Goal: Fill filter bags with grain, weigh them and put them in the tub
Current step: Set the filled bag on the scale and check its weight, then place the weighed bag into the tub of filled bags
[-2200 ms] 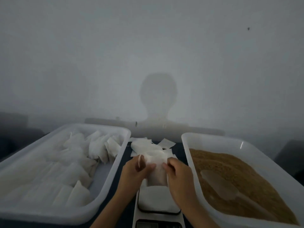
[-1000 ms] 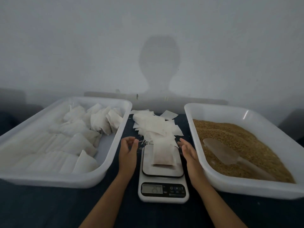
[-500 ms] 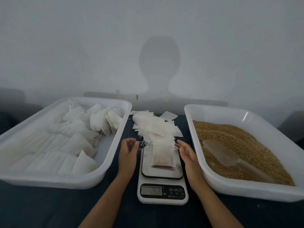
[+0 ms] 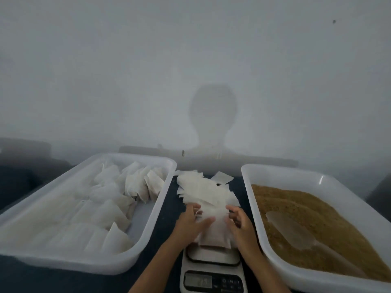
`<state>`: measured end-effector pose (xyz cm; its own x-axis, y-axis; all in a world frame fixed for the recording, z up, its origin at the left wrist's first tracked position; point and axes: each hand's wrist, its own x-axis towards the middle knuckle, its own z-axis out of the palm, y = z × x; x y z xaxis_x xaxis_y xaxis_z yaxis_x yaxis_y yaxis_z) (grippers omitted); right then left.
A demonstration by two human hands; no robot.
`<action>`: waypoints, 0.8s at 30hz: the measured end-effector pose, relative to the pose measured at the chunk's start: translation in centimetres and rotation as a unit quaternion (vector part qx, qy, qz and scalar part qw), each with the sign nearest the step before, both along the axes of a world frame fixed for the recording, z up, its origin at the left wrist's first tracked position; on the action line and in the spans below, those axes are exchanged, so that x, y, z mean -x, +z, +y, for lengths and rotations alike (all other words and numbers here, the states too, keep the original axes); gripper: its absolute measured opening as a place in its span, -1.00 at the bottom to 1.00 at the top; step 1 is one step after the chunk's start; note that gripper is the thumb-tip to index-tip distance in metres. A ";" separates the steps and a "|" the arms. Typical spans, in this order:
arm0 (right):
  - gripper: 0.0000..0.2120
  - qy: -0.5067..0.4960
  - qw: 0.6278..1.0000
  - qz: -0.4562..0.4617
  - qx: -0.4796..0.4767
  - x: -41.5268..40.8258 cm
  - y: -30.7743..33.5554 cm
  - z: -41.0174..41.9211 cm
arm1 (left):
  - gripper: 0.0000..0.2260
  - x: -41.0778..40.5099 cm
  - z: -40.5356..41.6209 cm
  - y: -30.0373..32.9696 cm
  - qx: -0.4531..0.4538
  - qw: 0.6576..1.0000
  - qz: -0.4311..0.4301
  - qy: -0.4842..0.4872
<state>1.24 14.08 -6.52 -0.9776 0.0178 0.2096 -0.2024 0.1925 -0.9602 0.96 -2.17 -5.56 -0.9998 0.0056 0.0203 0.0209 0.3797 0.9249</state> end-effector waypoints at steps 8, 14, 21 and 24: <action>-0.78 0.002 0.999 0.051 0.004 -0.9 2.9 -1.6 | -0.49 -0.7 0.2 2.3 0.111 0.993 0.041 0.003; -0.77 0.057 0.992 0.113 0.014 -1.9 7.9 -5.6 | -0.82 -2.8 -2.3 7.1 0.326 0.920 0.194 0.097; -0.76 0.116 0.978 0.170 -0.029 -1.1 12.0 -13.5 | -0.86 -3.4 -11.1 12.7 0.339 0.915 0.142 0.168; -0.69 0.134 0.974 0.133 -0.128 -0.6 11.5 -16.8 | -0.82 -3.3 -15.3 11.9 0.281 0.945 0.047 0.159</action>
